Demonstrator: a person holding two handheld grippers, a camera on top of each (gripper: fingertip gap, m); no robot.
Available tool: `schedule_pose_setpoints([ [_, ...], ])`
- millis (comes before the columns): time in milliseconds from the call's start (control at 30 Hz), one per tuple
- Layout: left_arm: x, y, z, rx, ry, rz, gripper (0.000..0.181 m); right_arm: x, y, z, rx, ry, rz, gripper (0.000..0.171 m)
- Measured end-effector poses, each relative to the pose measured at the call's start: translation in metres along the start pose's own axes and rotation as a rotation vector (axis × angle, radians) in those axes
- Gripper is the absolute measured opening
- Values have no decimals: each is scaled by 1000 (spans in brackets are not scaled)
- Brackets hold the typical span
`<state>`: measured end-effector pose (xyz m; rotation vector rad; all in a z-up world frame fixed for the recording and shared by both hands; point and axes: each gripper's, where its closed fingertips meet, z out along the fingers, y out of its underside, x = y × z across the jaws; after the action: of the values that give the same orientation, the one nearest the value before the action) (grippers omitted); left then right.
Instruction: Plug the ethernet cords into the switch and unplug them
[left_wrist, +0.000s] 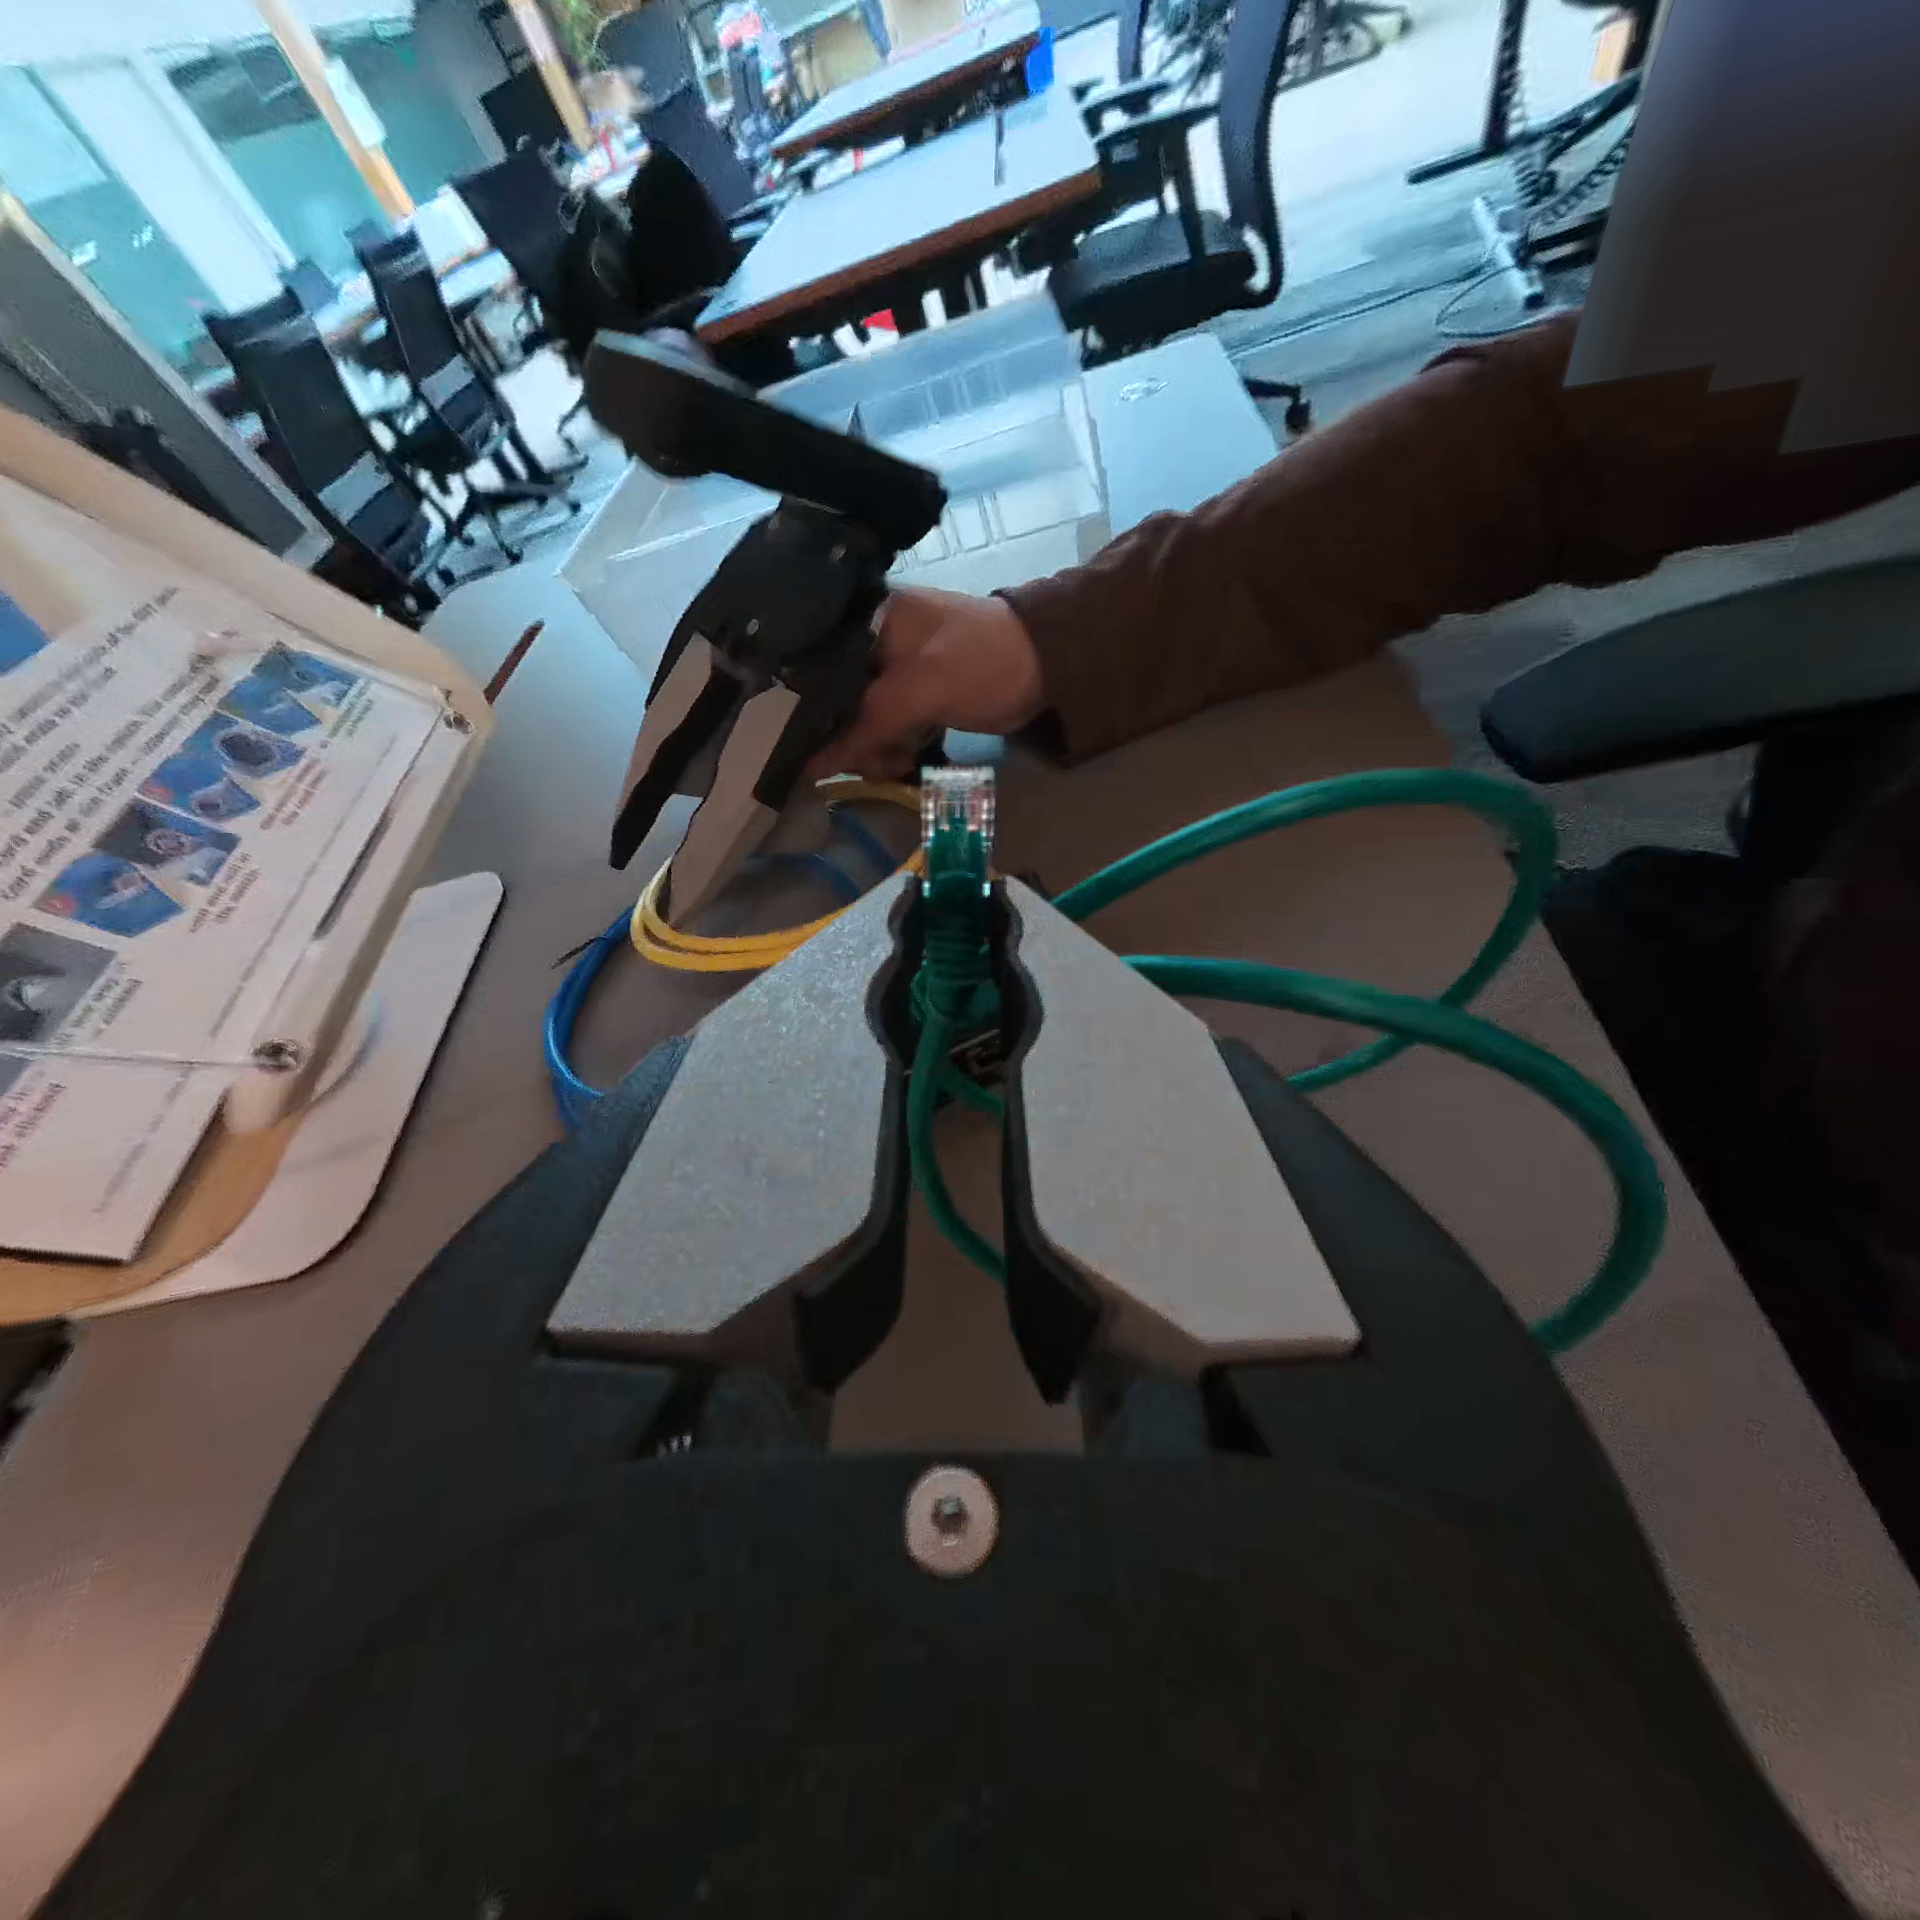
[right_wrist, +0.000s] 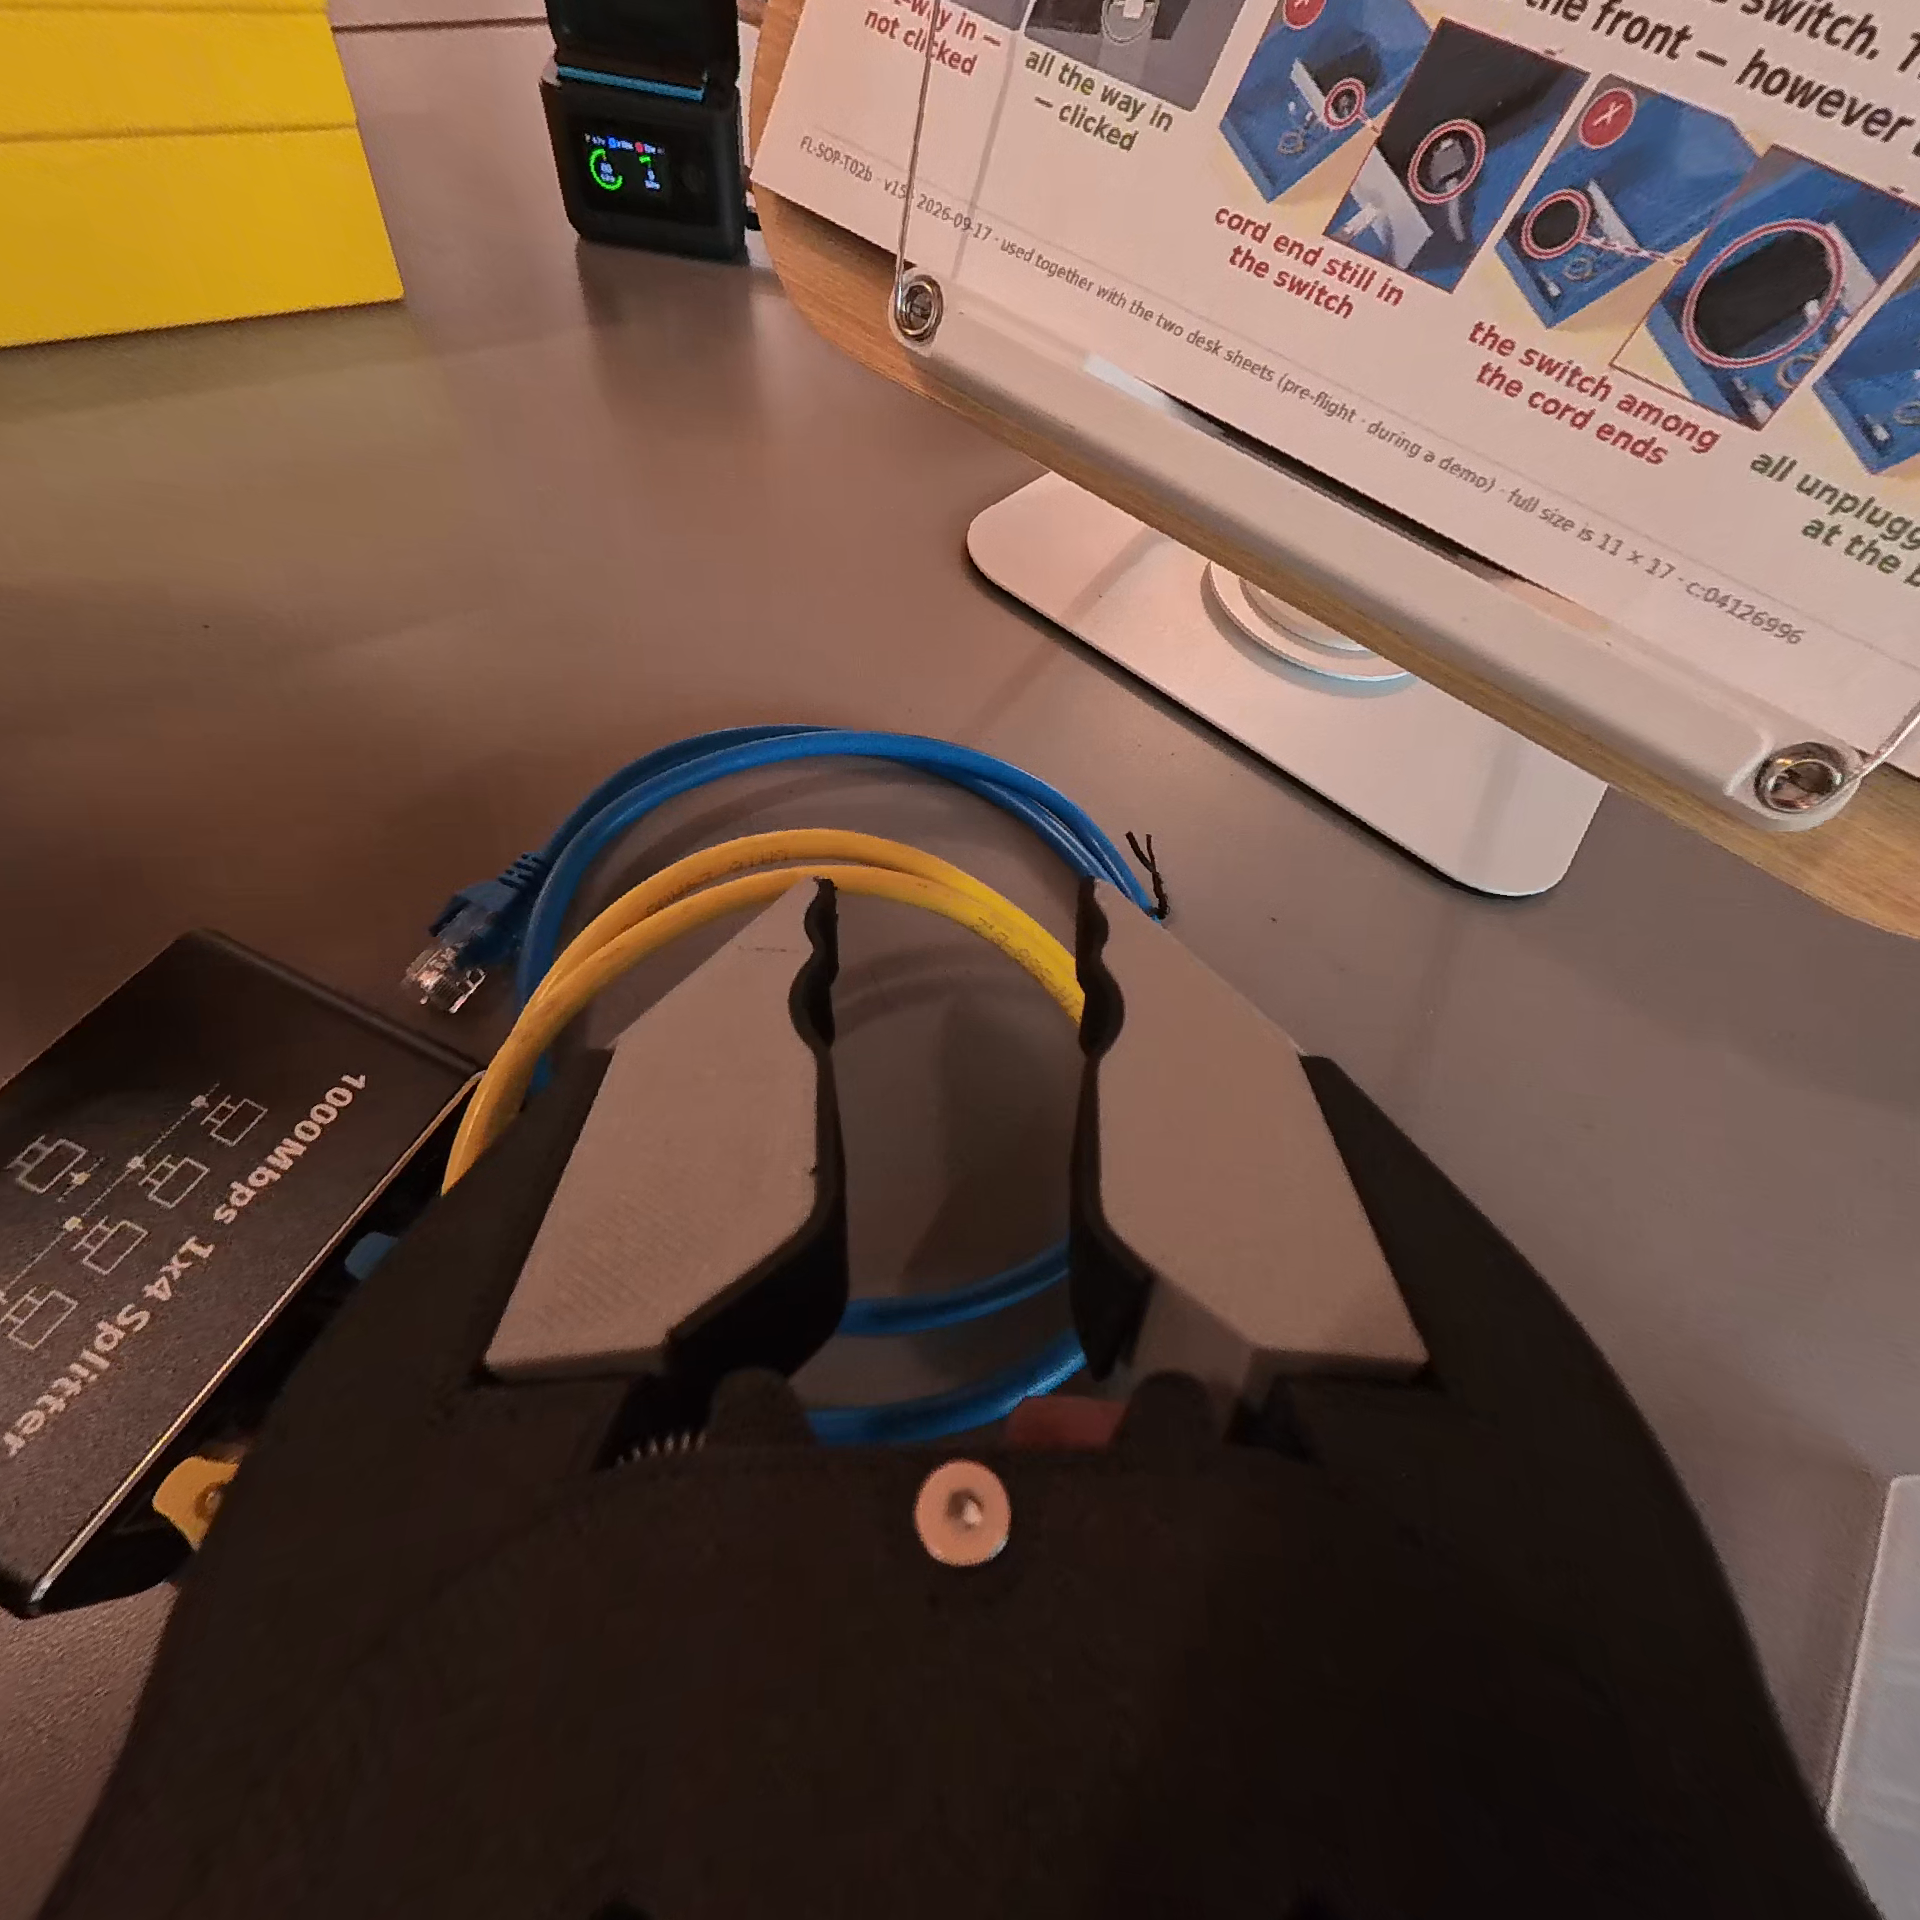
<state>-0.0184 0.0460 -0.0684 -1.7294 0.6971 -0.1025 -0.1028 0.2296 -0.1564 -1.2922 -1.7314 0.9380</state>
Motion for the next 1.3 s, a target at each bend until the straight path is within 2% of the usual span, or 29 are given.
schedule_pose_setpoints([
  [33,2,-10,-10,43,1,21,10,0,0,0,-1,-1,-1,43],
  [100,6,-43,-38,226,13,33,10,0,0,1,-2,-2,-1,43],
  [167,20,-70,-68,420,97,32,11,0,0,1,-3,-2,-3,43],
  [267,27,-79,-87,528,183,3,10,-1,1,1,-5,-2,-5,42],
  [333,16,-70,-77,459,135,-33,10,-1,1,1,-6,-6,-5,41],
  [400,8,-52,-58,322,56,-12,10,-1,1,1,-7,-8,-5,41],
  [500,17,-34,-40,179,64,55,11,-1,1,1,-7,-3,-5,40],
  [533,23,-39,-42,202,91,65,11,-1,1,1,-7,-3,-5,40],
  [633,41,-73,-75,456,231,39,10,-1,1,1,-8,-2,-5,40],
  [700,40,-85,-92,570,255,17,10,-1,1,1,-9,-2,-6,40],
  [833,11,-57,-63,358,83,-20,11,-1,2,1,-15,-5,-3,40],
  [1000,14,-21,-30,110,65,28,10,-6,9,3,-65,-14,-16,33],
  [1100,21,-25,-32,121,103,24,10,-6,10,4,-81,0,-45,38],
  [1233,32,-48,-47,250,153,39,10,0,5,-3,-67,9,-24,52],
  [1300,24,-44,-45,209,86,49,10,3,1,-8,-45,-5,8,57],
])
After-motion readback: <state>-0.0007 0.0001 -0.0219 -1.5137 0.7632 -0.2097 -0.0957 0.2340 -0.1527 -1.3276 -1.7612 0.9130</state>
